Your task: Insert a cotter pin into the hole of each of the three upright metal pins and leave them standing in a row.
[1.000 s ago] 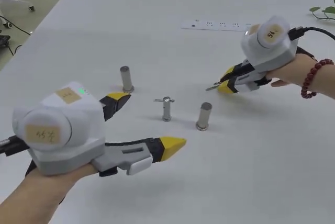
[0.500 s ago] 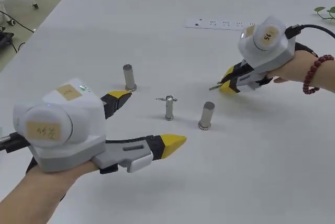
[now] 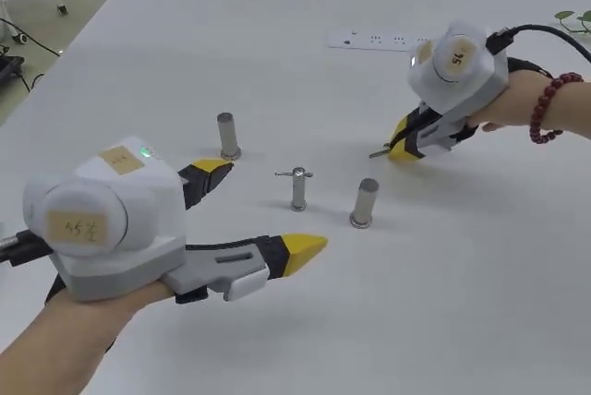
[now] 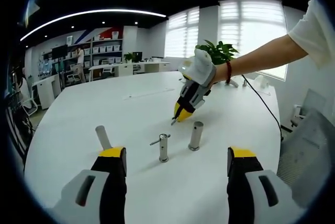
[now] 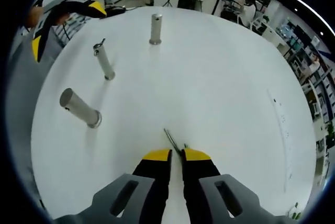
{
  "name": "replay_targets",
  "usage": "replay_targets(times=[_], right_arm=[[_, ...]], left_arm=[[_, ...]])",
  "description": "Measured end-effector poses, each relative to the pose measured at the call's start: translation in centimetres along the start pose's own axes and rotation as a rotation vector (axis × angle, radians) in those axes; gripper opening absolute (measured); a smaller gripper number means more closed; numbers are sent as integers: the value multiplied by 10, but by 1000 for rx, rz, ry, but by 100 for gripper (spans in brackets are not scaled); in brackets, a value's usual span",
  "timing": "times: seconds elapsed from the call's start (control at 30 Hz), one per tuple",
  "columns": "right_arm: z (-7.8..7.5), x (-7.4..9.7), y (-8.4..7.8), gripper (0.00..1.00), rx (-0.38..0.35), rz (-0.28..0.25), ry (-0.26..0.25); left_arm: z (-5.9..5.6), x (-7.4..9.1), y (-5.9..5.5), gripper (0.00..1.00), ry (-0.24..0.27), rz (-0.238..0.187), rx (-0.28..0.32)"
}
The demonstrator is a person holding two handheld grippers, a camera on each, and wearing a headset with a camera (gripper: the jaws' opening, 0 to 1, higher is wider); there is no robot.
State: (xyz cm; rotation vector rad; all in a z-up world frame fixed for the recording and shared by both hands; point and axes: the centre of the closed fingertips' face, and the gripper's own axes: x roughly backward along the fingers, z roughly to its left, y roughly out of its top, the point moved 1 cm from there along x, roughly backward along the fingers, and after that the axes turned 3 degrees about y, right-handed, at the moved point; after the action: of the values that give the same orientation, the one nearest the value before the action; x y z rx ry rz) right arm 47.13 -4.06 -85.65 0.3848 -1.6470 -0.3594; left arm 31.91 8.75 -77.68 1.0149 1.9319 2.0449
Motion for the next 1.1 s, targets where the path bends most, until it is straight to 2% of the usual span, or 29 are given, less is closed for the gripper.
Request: replay_targets(times=[0.1,0.37,0.57,0.87,1.1], right_arm=[[2,-1,-1,7,-4,19,34],[-3,-4,-3,5,-10,44,52],[-6,-5,-1,3,-25,62,37],[1,-2,2,2,5,68,-7],[7,4,9,2,39,59,-38]], left_arm=[[0,0,0,78,0,0,0],[-1,0,0,77,-4,2,3],[-2,0,0,76,-8,6,4],[-2,1,1,75,-16,11,5],[-3,2,6,69,-23,0,45]])
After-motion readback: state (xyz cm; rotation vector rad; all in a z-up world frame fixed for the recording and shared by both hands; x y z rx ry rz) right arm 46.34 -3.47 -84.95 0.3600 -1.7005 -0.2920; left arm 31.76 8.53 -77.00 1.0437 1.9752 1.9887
